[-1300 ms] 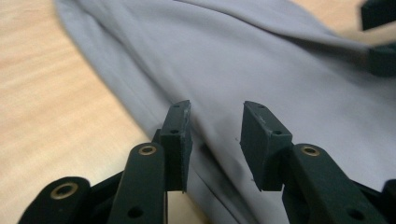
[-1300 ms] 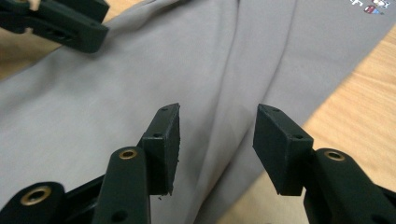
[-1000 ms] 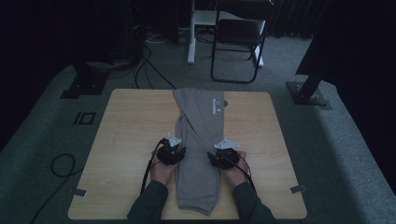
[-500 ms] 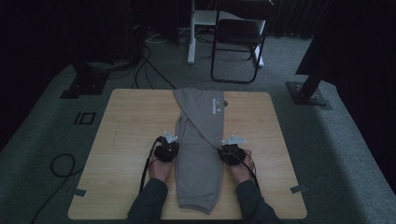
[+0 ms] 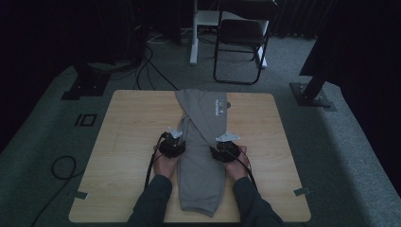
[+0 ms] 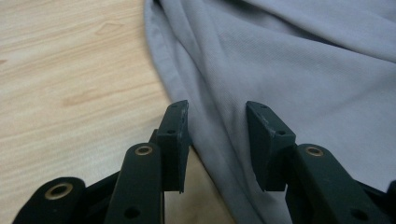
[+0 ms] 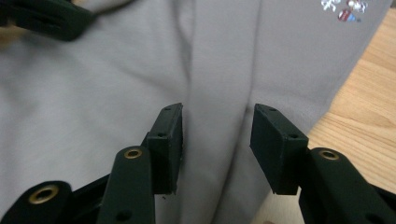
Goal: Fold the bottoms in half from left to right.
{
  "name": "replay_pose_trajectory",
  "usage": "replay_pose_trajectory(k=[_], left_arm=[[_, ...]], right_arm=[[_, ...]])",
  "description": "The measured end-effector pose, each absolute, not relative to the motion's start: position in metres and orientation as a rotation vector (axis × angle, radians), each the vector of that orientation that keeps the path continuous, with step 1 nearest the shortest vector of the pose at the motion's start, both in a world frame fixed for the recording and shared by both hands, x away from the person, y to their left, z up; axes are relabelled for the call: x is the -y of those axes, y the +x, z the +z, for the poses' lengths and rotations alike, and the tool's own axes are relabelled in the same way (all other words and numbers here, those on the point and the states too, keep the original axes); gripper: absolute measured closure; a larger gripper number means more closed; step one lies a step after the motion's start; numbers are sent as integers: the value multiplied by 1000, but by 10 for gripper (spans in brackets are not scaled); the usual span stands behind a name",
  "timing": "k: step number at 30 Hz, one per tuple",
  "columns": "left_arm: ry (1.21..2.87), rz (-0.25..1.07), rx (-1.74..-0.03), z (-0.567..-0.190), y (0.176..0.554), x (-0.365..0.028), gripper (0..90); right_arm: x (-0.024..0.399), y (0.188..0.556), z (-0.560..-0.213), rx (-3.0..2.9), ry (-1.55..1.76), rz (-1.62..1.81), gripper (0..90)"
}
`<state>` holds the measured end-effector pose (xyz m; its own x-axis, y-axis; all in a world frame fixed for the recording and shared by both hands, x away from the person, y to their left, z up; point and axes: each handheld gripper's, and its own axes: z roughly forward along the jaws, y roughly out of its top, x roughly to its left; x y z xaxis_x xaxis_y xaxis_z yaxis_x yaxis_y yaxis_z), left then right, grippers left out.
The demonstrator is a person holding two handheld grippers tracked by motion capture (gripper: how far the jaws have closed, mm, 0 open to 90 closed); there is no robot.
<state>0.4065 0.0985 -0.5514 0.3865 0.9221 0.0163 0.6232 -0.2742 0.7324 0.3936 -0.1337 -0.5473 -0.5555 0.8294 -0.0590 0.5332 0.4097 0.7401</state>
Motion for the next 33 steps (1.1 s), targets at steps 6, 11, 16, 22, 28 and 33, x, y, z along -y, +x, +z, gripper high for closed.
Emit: replay_pose_trajectory(k=[6, 11, 16, 22, 28, 33], left_arm=[[1984, 550, -1352, -550, 408, -104, 865], [1984, 504, -1343, -550, 393, -110, 866], [1986, 452, -1312, -551, 365, -116, 865], [1999, 439, -1277, -552, 336, -116, 864], [2017, 422, -1249, -552, 308, -114, 859], [2038, 493, -1232, -550, 314, -112, 693]], right_arm=[[143, 402, -552, -2249, 1266, 998, 688], [151, 392, -552, -2278, 1256, 1018, 724], [157, 372, -551, -2313, 1228, 1021, 727], [165, 349, -551, -2347, 1208, 1034, 738], [171, 325, -547, -2409, 1213, 1017, 809], [157, 323, -545, -2396, 1105, 921, 693]])
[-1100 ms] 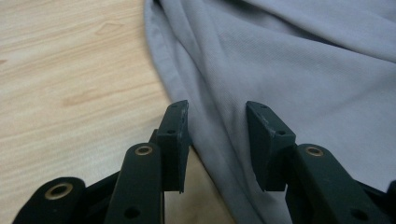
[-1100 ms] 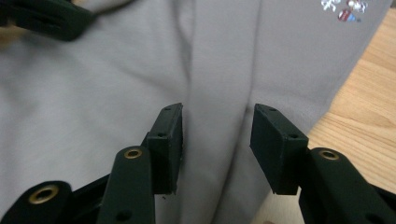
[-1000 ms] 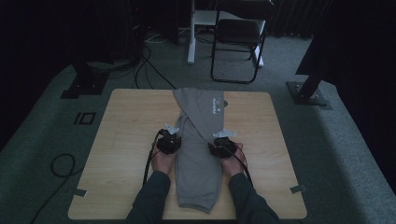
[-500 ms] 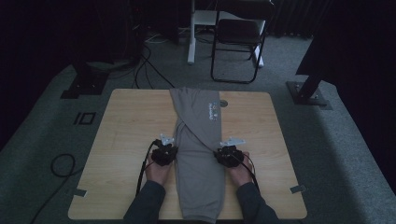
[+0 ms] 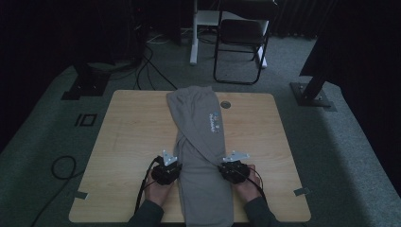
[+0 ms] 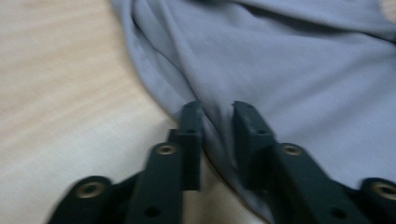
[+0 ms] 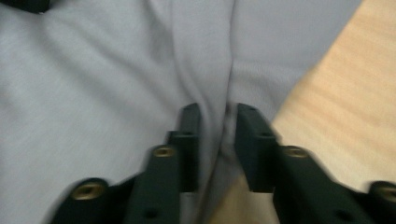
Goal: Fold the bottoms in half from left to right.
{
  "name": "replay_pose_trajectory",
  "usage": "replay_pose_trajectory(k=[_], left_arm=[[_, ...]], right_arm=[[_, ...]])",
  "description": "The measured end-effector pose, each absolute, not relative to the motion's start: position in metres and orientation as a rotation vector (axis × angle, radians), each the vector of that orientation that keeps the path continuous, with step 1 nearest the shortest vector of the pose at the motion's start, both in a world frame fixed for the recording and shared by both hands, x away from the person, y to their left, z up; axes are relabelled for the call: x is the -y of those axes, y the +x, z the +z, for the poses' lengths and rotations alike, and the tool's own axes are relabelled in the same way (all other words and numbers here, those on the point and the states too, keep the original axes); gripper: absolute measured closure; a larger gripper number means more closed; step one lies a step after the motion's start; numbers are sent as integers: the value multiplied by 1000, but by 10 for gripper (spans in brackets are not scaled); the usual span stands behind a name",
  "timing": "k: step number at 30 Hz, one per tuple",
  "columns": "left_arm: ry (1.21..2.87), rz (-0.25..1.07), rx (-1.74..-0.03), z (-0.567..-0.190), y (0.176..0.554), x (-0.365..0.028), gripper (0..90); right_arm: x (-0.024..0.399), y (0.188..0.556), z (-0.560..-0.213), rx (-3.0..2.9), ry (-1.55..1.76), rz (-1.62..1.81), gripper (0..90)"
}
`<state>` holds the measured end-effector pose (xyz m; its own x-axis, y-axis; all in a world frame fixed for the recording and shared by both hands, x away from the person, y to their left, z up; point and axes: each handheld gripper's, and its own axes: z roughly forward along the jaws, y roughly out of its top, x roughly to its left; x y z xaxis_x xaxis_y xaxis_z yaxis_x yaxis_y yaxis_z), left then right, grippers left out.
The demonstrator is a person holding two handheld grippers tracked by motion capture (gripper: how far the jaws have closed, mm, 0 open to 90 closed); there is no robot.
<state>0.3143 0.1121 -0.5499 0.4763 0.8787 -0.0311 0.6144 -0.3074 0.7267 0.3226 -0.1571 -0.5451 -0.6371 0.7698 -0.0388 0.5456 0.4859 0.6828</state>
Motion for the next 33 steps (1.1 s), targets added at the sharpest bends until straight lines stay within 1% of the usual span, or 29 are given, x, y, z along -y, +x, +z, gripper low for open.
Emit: replay_pose_trajectory(k=[1, 2, 3, 5, 9, 11, 12, 13, 14, 15, 16, 18, 20, 23, 26, 27, 29, 31, 32, 33], left_arm=[[2038, 493, -1232, -550, 314, -112, 672], [2017, 531, -1240, -547, 327, -111, 672], [2017, 556, -1246, -546, 333, -110, 637], [2014, 581, -1259, -544, 347, -107, 610], [2013, 658, -1298, -542, 371, -101, 576], [2002, 668, -1325, -543, 380, -100, 579], [2005, 671, -1332, -543, 383, -100, 602], [2001, 667, -1359, -545, 386, -101, 649], [2006, 665, -1381, -546, 388, -101, 723], [2001, 655, -1400, -548, 389, -103, 789], [1984, 645, -1410, -549, 390, -105, 838], [1972, 637, -1417, -549, 389, -108, 863], [1954, 617, -1428, -550, 390, -113, 865], [1925, 585, -1446, -550, 389, -119, 865], [1920, 601, -1458, -550, 388, -120, 845], [1913, 599, -1469, -550, 388, -121, 821], [1909, 571, -1469, -550, 391, -122, 728], [1914, 562, -1452, -549, 393, -122, 673], [1919, 565, -1450, -548, 395, -121, 654], [1919, 567, -1445, -548, 397, -120, 640]], right_arm=[[157, 323, -545, -2396, 1105, 921, 693], [154, 325, -545, -2395, 1092, 916, 669], [143, 336, -545, -2384, 1069, 884, 600], [134, 347, -543, -2371, 1069, 858, 561], [117, 364, -539, -2355, 1042, 852, 529], [109, 375, -538, -2367, 1025, 849, 524], [106, 378, -538, -2373, 1015, 844, 524], [104, 381, -538, -2375, 1006, 842, 541], [103, 385, -539, -2378, 1008, 825, 601], [103, 388, -539, -2376, 1025, 820, 635], [107, 391, -539, -2368, 1055, 822, 691], [120, 395, -540, -2349, 1117, 831, 801], [136, 396, -540, -2320, 1172, 853, 871], [155, 395, -541, -2301, 1247, 916, 875], [167, 393, -545, -2264, 1296, 919, 874], [172, 392, -546, -2255, 1312, 921, 870], [178, 391, -548, -2253, 1327, 937, 849], [177, 391, -546, -2266, 1309, 915, 801], [176, 391, -545, -2267, 1298, 920, 756], [174, 391, -543, -2259, 1291, 932, 732]])
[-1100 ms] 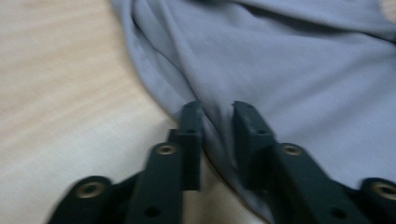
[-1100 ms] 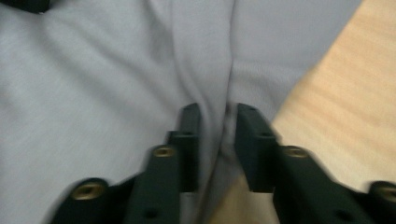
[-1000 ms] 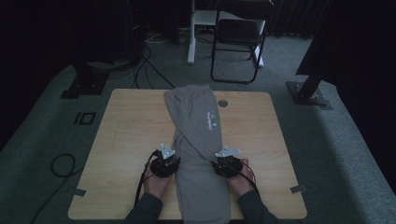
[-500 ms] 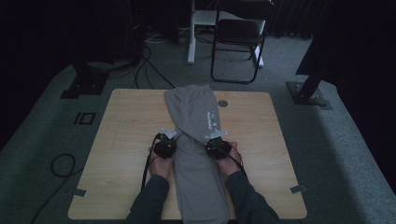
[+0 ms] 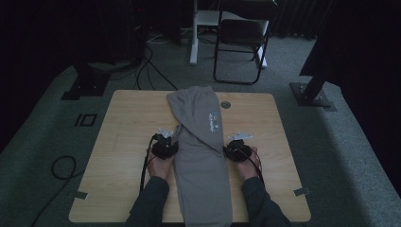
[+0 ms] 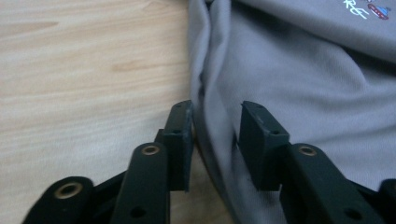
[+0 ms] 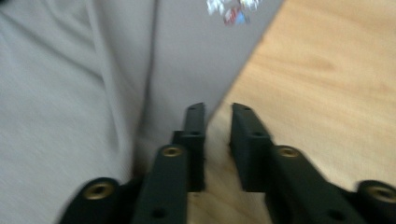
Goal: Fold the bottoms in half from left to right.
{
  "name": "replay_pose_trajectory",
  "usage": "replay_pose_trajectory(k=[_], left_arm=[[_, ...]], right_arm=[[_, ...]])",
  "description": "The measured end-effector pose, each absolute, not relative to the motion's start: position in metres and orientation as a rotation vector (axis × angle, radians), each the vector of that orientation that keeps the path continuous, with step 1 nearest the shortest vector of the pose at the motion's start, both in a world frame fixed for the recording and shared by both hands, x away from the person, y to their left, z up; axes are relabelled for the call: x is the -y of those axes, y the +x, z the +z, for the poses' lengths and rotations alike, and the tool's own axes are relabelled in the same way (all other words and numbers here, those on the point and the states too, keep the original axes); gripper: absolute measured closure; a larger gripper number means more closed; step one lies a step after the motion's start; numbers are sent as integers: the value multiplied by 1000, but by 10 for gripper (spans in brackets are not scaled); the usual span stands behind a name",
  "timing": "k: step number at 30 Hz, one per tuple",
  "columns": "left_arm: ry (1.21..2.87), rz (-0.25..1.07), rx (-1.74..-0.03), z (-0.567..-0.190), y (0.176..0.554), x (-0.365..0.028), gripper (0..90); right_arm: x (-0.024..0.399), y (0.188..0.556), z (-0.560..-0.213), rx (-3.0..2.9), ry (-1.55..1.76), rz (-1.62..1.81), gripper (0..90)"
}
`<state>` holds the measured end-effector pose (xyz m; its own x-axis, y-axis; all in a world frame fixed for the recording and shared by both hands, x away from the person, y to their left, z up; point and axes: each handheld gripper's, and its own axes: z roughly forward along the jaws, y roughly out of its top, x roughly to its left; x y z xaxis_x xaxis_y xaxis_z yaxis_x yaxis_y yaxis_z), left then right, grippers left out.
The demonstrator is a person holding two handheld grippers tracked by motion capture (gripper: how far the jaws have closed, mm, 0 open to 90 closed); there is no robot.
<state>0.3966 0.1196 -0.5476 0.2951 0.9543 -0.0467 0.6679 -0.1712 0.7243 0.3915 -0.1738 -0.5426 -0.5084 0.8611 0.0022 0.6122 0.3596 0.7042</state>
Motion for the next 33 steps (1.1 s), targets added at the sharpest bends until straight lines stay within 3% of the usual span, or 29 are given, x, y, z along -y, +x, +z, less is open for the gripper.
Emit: replay_pose_trajectory(k=[9, 12, 13, 14, 16, 17, 26, 33], left_arm=[[1899, 620, -1494, -546, 415, -117, 583], [1871, 608, -1528, -547, 421, -123, 669], [1864, 588, -1532, -548, 422, -126, 721], [1858, 571, -1531, -548, 422, -129, 791], [1855, 576, -1530, -549, 422, -130, 869], [1849, 583, -1535, -549, 421, -132, 873], [1823, 560, -1549, -550, 417, -136, 876], [1842, 515, -1510, -550, 395, -136, 874]], right_arm=[[128, 400, -517, -2295, 1096, 1054, 537], [110, 410, -523, -2343, 1055, 1004, 532], [106, 413, -525, -2347, 1050, 990, 542], [103, 416, -527, -2351, 1052, 971, 608], [103, 424, -529, -2349, 1076, 933, 836], [106, 428, -530, -2337, 1109, 919, 894], [146, 429, -544, -2250, 1286, 896, 900], [158, 409, -548, -2256, 1284, 932, 899]])
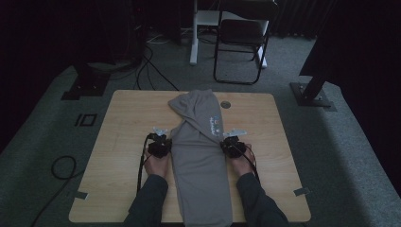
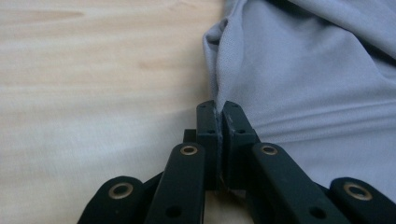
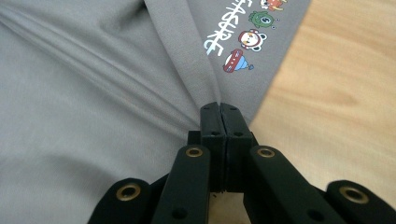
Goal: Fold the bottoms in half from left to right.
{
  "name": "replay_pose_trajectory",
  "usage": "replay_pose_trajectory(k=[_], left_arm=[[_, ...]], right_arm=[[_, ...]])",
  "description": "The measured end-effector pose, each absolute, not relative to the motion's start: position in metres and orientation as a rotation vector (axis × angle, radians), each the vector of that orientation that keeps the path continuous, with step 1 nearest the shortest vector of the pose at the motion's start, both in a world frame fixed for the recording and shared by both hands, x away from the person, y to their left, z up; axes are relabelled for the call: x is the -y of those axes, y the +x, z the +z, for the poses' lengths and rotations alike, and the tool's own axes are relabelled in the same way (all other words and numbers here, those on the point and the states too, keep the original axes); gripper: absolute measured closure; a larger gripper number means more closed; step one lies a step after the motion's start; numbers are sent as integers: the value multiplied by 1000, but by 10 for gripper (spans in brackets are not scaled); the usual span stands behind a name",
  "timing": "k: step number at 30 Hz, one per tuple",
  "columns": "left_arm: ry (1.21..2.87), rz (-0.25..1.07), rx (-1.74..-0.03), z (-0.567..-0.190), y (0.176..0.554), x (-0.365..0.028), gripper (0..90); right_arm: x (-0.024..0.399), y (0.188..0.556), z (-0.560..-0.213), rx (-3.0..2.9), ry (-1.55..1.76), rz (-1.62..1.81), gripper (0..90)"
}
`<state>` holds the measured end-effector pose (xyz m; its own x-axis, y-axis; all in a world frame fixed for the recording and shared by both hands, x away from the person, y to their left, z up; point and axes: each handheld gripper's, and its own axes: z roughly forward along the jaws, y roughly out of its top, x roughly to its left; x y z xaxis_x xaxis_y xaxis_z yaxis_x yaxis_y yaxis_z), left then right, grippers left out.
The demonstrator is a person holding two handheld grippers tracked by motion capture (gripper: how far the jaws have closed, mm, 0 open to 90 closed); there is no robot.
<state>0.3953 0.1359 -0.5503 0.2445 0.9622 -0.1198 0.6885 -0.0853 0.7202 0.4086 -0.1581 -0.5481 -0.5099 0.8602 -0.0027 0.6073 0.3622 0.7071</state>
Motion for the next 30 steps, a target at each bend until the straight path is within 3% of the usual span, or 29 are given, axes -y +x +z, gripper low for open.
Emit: replay_pose_trajectory(k=[10, 13, 14, 15, 18, 22, 27, 30], left_arm=[[1874, 473, -1438, -552, 336, -126, 852], [1888, 487, -1426, -551, 335, -125, 736], [1879, 503, -1409, -548, 340, -127, 736], [1864, 502, -1415, -546, 342, -128, 670], [1823, 499, -1397, -539, 355, -130, 611], [1823, 513, -1392, -535, 374, -125, 566], [1888, 523, -1420, -543, 391, -114, 583], [1900, 509, -1443, -548, 395, -113, 758]], right_arm=[[175, 366, -548, -2296, 1269, 953, 895], [176, 362, -547, -2305, 1265, 949, 883], [176, 362, -547, -2314, 1259, 946, 835], [174, 365, -544, -2326, 1233, 951, 731], [166, 374, -537, -2334, 1198, 1000, 585], [140, 390, -527, -2374, 1092, 970, 534], [106, 408, -527, -2412, 1002, 938, 527], [93, 420, -529, -2408, 997, 917, 573]])
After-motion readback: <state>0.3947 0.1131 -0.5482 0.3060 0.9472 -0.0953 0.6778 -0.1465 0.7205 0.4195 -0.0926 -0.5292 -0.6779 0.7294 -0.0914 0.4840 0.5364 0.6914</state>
